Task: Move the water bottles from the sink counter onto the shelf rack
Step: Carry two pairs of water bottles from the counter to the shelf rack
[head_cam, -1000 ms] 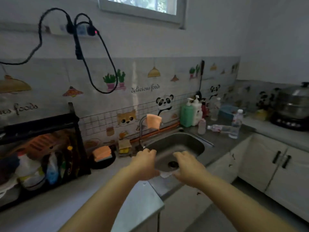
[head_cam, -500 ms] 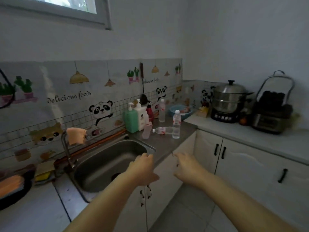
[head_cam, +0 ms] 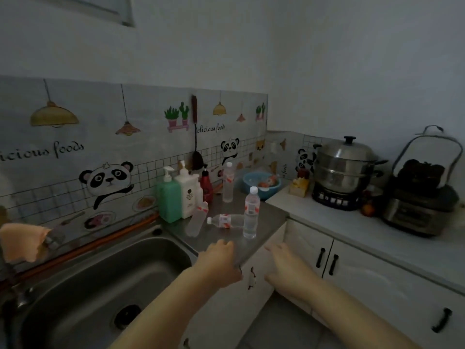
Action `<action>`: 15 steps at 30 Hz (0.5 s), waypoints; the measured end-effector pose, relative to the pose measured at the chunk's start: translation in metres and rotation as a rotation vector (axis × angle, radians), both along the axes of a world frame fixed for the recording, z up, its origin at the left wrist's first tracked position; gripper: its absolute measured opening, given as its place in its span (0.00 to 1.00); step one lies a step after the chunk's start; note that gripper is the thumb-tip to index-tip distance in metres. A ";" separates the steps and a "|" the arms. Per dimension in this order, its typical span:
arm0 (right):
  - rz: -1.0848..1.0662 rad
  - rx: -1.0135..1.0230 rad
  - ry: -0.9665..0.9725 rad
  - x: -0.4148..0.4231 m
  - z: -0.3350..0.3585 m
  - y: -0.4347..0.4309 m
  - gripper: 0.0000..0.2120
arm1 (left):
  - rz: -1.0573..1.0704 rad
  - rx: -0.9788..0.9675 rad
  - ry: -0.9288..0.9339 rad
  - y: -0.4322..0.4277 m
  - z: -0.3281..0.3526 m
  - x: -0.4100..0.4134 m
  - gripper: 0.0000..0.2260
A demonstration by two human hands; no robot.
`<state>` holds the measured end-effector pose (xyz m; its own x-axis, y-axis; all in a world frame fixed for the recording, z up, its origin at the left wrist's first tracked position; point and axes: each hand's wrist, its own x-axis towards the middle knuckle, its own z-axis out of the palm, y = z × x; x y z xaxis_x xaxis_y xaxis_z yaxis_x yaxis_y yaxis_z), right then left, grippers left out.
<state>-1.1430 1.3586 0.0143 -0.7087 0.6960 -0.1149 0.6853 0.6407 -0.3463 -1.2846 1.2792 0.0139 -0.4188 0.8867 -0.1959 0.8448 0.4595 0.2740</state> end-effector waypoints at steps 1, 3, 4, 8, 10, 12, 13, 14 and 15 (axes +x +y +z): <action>0.006 0.000 -0.012 -0.009 0.001 0.014 0.28 | 0.004 -0.010 -0.014 0.014 0.001 -0.008 0.26; 0.019 -0.001 -0.015 -0.026 0.003 0.040 0.27 | 0.004 -0.025 -0.023 0.040 0.001 -0.024 0.26; 0.025 -0.007 -0.002 -0.035 0.004 0.052 0.26 | 0.002 -0.028 -0.022 0.053 0.001 -0.033 0.27; 0.058 -0.037 -0.001 -0.065 -0.005 0.100 0.25 | 0.010 -0.048 -0.031 0.096 -0.012 -0.063 0.29; 0.077 -0.030 0.002 -0.081 -0.010 0.125 0.23 | 0.024 -0.047 -0.028 0.116 -0.021 -0.078 0.30; 0.107 -0.021 0.012 -0.100 -0.016 0.149 0.20 | 0.051 -0.046 -0.018 0.136 -0.027 -0.092 0.31; 0.134 -0.016 0.017 -0.111 -0.019 0.162 0.20 | 0.067 -0.043 -0.019 0.146 -0.029 -0.099 0.31; 0.169 -0.013 0.026 -0.122 -0.023 0.176 0.20 | 0.084 -0.039 -0.017 0.157 -0.031 -0.107 0.31; 0.207 -0.010 0.035 -0.134 -0.028 0.190 0.20 | 0.105 -0.039 -0.014 0.167 -0.032 -0.114 0.31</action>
<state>-1.2767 1.5491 -0.0137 -0.8402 0.5340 -0.0939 0.5267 0.7628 -0.3750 -1.3990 1.4465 -0.0186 -0.5058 0.8297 -0.2361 0.7876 0.5558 0.2659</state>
